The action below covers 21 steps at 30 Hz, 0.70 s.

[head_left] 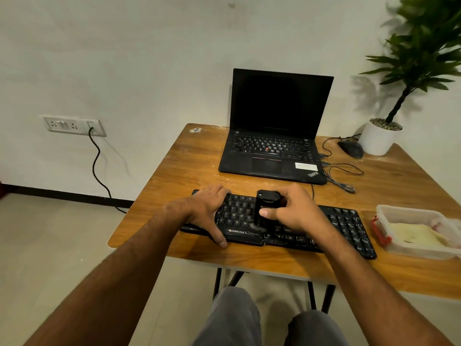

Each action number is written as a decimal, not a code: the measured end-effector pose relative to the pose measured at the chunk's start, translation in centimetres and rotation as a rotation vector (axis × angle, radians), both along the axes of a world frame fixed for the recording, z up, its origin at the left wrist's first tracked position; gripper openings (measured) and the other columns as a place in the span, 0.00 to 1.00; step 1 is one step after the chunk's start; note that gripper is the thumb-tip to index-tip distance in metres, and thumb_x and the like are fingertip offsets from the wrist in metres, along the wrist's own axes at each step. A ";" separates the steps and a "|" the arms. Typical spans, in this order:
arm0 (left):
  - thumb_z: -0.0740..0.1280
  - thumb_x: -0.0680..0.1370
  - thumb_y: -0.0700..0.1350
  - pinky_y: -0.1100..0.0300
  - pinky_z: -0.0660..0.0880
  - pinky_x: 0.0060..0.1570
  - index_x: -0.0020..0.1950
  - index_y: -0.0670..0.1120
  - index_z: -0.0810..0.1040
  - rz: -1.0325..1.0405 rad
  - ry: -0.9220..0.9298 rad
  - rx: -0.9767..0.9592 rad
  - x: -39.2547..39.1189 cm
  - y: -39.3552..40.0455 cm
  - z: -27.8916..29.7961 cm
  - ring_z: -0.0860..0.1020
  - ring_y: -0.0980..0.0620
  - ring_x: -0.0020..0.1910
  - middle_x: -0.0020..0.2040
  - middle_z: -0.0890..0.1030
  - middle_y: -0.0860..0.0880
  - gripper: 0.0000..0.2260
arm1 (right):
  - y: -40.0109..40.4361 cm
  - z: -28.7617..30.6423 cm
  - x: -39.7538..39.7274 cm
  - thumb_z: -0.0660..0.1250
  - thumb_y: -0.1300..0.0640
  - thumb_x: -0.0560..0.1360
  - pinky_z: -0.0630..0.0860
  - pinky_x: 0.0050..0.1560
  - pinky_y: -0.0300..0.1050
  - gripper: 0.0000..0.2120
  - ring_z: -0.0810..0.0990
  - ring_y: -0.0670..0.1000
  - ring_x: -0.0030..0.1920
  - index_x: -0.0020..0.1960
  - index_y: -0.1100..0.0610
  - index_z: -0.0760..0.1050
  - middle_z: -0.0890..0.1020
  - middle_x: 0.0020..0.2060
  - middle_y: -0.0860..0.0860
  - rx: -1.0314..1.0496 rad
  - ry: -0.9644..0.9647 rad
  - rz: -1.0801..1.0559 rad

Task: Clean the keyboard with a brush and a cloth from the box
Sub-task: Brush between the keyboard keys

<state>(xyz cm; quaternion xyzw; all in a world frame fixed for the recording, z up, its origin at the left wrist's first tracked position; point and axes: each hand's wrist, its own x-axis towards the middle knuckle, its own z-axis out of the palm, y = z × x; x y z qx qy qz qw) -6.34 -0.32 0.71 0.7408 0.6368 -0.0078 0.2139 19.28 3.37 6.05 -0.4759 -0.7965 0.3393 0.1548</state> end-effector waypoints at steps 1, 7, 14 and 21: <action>0.85 0.57 0.66 0.44 0.66 0.75 0.78 0.53 0.58 0.001 0.003 -0.001 0.0 0.0 0.0 0.63 0.53 0.70 0.70 0.63 0.54 0.58 | 0.1 0.4 0.2 0.80 0.53 0.69 0.80 0.54 0.51 0.15 0.83 0.48 0.49 0.54 0.51 0.84 0.85 0.45 0.47 0.027 -0.018 0.007; 0.84 0.58 0.65 0.44 0.66 0.75 0.78 0.53 0.58 -0.010 -0.002 0.008 0.1 -0.2 0.2 0.64 0.52 0.70 0.70 0.64 0.54 0.56 | -0.7 -0.3 -0.9 0.80 0.54 0.69 0.74 0.48 0.43 0.17 0.81 0.47 0.51 0.56 0.51 0.83 0.84 0.47 0.45 0.065 0.107 -0.036; 0.83 0.59 0.66 0.43 0.64 0.76 0.80 0.52 0.55 -0.018 0.029 0.005 0.2 -0.5 0.4 0.62 0.51 0.72 0.73 0.62 0.53 0.59 | -0.7 0.2 0.2 0.80 0.56 0.69 0.80 0.50 0.47 0.11 0.84 0.47 0.47 0.51 0.52 0.84 0.86 0.43 0.47 -0.019 0.158 0.002; 0.80 0.58 0.72 0.46 0.61 0.79 0.83 0.48 0.52 0.027 0.065 0.046 -0.3 -1.6 -0.1 0.60 0.50 0.75 0.77 0.60 0.50 0.64 | -2.8 -1.7 -0.7 0.80 0.55 0.69 0.76 0.45 0.41 0.09 0.82 0.42 0.45 0.48 0.51 0.84 0.85 0.42 0.44 0.038 0.173 0.040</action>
